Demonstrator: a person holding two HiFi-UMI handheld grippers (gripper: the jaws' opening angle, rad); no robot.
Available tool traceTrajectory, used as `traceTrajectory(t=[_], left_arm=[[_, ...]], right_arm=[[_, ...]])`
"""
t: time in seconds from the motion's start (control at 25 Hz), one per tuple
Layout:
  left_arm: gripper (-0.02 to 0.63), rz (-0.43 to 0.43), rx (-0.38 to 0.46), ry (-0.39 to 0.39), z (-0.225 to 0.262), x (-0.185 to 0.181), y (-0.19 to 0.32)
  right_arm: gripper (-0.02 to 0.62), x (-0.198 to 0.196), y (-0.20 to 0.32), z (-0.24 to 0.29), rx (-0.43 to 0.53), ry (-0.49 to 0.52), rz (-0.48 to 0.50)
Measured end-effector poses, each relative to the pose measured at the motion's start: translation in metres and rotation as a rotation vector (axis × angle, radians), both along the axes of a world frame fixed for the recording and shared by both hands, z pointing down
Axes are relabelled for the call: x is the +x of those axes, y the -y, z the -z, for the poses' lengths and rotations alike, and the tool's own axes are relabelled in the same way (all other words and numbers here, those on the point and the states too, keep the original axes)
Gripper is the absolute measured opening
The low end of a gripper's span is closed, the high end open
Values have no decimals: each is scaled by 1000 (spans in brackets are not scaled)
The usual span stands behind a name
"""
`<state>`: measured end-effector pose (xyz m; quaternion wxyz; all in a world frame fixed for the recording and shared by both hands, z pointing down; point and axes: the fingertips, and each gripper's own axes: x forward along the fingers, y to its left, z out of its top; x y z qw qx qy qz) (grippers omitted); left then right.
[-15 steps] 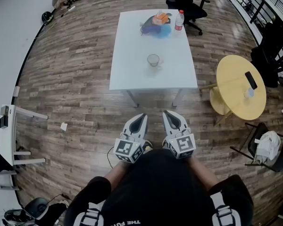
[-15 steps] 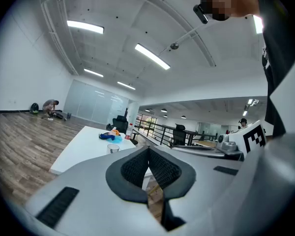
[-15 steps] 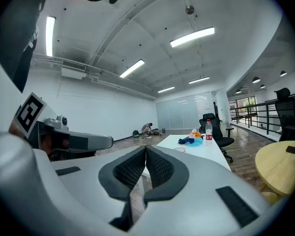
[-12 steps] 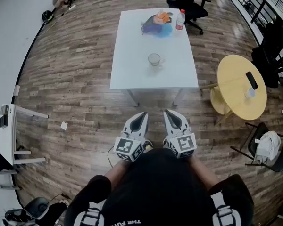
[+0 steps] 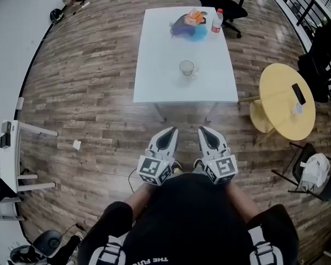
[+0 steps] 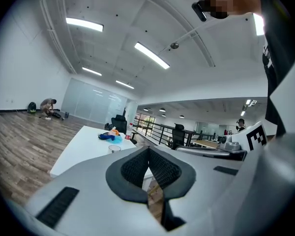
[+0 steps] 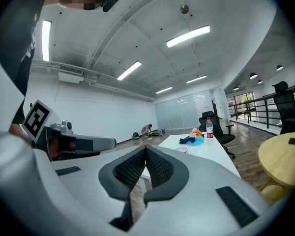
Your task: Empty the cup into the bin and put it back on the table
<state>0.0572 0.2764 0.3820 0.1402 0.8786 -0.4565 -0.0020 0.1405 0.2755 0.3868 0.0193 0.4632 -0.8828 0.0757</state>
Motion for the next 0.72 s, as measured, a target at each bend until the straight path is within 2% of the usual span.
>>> traceTrajectory(t=[0.28, 0.56, 0.72], left_arm=[[21, -14, -27, -25, -8, -16, 4], [21, -13, -64, -3, -21, -5, 46], [21, -10, -74, 8, -23, 17, 87]], right_arm=[[15, -14, -2, -7, 7, -13, 17], [17, 18, 46, -18, -32, -22, -54], [17, 40, 82, -17, -4, -22, -52]])
